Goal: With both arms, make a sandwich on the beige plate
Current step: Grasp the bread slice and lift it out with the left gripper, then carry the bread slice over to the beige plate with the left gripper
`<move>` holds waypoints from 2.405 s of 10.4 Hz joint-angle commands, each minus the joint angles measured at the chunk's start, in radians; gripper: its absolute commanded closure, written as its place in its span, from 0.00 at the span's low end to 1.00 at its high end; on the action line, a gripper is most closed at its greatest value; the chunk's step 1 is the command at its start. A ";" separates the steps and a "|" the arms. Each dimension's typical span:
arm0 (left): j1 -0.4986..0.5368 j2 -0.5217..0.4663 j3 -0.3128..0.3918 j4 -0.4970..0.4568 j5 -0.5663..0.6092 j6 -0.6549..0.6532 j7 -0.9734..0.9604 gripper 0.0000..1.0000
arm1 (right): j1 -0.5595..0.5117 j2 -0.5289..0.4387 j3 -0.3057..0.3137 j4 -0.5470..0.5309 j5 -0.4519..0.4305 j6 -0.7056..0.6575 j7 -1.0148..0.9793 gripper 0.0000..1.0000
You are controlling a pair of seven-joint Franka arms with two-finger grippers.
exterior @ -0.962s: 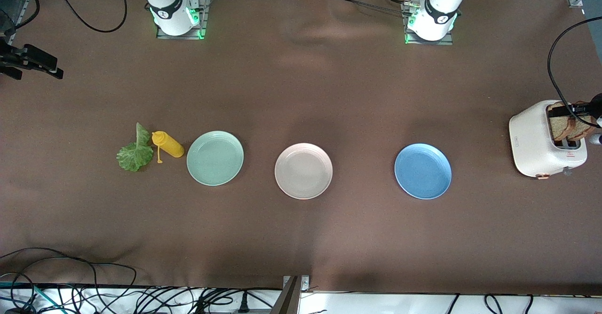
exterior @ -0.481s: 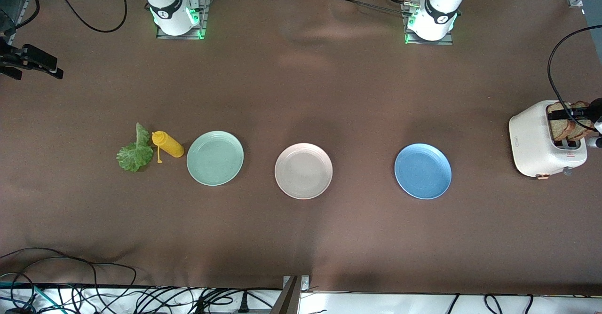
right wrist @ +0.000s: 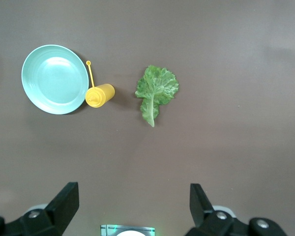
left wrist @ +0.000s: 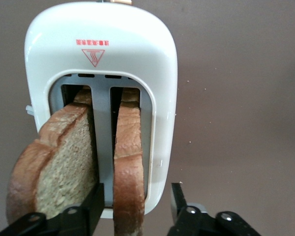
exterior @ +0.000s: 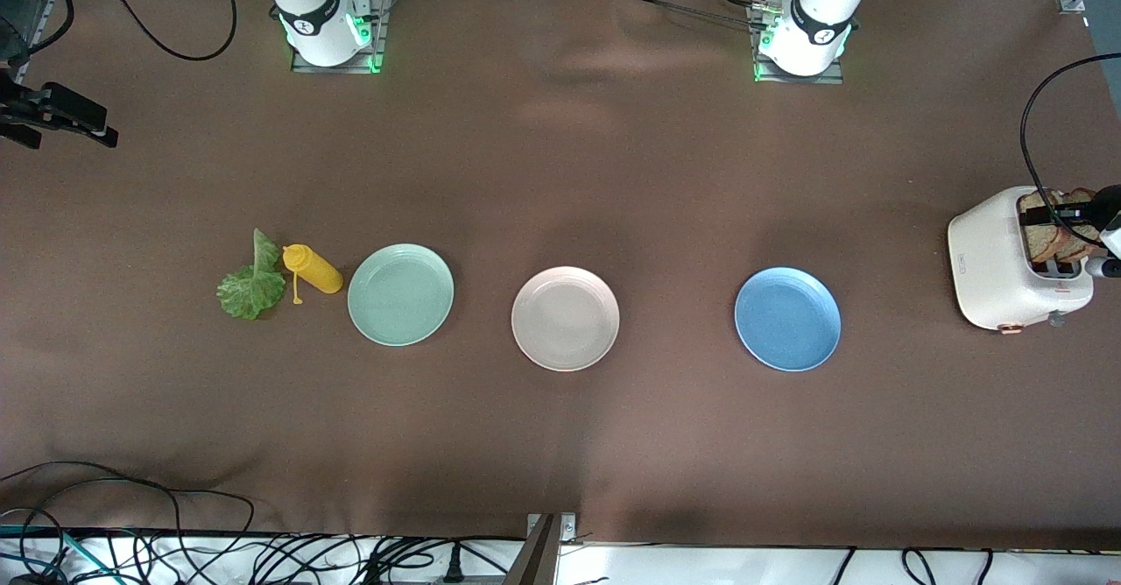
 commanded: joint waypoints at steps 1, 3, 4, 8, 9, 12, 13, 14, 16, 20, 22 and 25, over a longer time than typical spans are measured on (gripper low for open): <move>0.034 0.007 -0.006 0.038 0.009 -0.008 0.092 1.00 | -0.003 0.009 -0.001 0.024 0.010 -0.011 -0.007 0.00; 0.036 -0.004 -0.009 0.052 0.009 -0.013 0.145 1.00 | -0.001 0.009 -0.001 0.024 0.010 -0.011 -0.007 0.00; 0.030 -0.004 -0.010 0.093 0.009 -0.062 0.147 1.00 | -0.001 0.009 -0.001 0.024 0.009 -0.011 -0.007 0.00; -0.007 -0.004 -0.055 0.292 -0.044 -0.298 0.123 1.00 | -0.001 0.007 -0.002 0.022 0.012 -0.014 -0.007 0.00; -0.017 -0.004 -0.058 0.329 -0.108 -0.342 0.095 1.00 | -0.003 0.009 -0.004 0.022 0.012 -0.013 -0.007 0.00; -0.048 -0.008 -0.108 0.325 -0.289 -0.400 -0.089 1.00 | -0.004 0.012 -0.004 0.023 0.013 -0.003 -0.007 0.00; -0.050 -0.001 -0.125 0.317 -0.396 -0.398 -0.147 1.00 | -0.004 0.012 -0.004 0.021 0.012 -0.005 -0.007 0.00; -0.057 0.018 -0.130 0.317 -0.482 -0.391 -0.187 1.00 | -0.004 0.010 -0.004 0.016 0.010 -0.014 -0.007 0.00; -0.112 0.070 -0.132 0.311 -0.627 -0.314 -0.252 1.00 | -0.004 0.014 -0.004 0.016 0.012 -0.005 -0.007 0.00; -0.249 0.130 -0.133 0.257 -0.822 -0.142 -0.309 1.00 | -0.006 0.026 -0.004 0.016 0.012 0.003 -0.007 0.00; -0.312 0.165 -0.135 0.202 -0.961 -0.002 -0.326 1.00 | -0.006 0.026 -0.019 0.015 0.012 0.006 -0.007 0.00; -0.439 0.225 -0.136 0.182 -1.156 0.180 -0.324 1.00 | -0.004 0.026 -0.018 0.015 0.013 0.009 -0.007 0.00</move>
